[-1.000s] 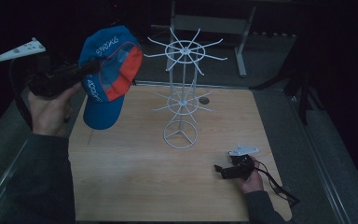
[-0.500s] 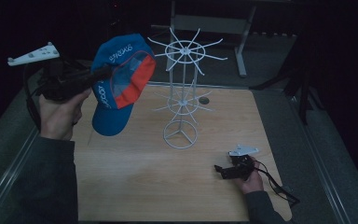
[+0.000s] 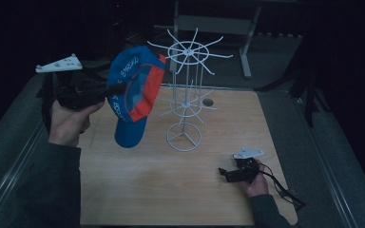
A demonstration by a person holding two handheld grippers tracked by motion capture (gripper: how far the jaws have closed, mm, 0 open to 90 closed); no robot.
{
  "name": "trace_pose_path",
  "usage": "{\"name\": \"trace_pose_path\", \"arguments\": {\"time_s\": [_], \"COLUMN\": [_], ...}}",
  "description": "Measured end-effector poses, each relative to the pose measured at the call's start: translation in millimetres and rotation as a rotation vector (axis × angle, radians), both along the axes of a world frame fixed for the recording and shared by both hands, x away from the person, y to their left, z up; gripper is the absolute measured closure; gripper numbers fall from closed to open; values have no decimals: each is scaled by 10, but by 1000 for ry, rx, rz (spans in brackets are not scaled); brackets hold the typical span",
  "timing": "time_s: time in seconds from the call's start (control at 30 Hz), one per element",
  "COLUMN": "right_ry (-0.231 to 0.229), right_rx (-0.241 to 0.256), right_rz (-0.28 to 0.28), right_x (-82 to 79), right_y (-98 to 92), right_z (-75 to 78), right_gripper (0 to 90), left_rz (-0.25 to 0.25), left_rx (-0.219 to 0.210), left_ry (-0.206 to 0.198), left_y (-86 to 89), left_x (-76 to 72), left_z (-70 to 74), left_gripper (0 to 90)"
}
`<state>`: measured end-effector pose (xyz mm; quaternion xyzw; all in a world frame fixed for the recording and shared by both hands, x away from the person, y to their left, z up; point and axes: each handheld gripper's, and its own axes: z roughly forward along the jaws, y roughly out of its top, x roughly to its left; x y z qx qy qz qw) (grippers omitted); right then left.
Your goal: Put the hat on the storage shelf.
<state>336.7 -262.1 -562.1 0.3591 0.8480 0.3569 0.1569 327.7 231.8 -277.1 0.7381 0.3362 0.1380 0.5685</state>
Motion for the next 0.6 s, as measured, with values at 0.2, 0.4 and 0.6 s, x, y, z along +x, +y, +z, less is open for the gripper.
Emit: {"name": "trace_pose_path", "arguments": {"time_s": [0.2, 0.4, 0.6], "right_ry": [-1, 3, 2], "right_rx": [-2, -1, -1], "right_rz": [2, -1, 0], "right_x": [1, -2, -1], "right_y": [-1, 0, 0], "right_z": [0, 1, 1], "right_gripper": [118, 118, 118], "left_rz": [19, 75, 93], "left_rx": [22, 17, 22], "left_ry": [18, 17, 6], "left_y": [-60, -25, 14], "left_x": [32, 35, 12], "left_z": [-50, -67, -67], "left_gripper": [669, 519, 498]}}
